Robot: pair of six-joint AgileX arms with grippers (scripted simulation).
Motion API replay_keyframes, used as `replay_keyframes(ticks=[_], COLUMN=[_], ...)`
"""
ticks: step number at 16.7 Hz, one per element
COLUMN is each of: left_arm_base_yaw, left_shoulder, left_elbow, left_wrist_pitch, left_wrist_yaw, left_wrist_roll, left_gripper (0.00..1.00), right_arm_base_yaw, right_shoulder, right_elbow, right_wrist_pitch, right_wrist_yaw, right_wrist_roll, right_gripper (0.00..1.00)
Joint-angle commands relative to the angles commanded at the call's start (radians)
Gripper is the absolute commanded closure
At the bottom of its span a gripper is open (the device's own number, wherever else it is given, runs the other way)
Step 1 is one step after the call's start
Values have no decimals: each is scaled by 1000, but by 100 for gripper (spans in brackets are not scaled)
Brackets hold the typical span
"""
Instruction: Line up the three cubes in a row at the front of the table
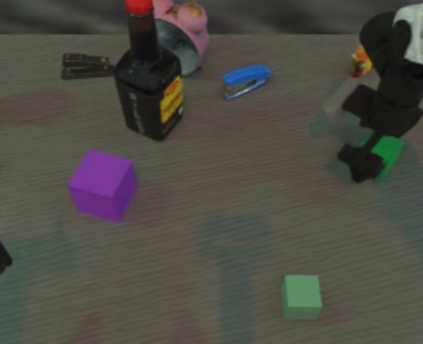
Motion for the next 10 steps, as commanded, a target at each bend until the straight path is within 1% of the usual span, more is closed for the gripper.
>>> replay_keyframes(ticks=[9, 10], left_arm_base_yaw=[0, 0], left_shoulder=[0, 0], left_elbow=[0, 0], left_wrist_pitch=[0, 0], left_wrist_yaw=[0, 0], left_wrist_roll=[0, 0], left_gripper=[0, 0], right_arm_base_yaw=[0, 0], right_shoulder=[0, 0], right_elbow=[0, 0], right_wrist_pitch=[0, 0], right_wrist_yaw=[0, 0], right_wrist_roll=[0, 0], right_gripper=[98, 100])
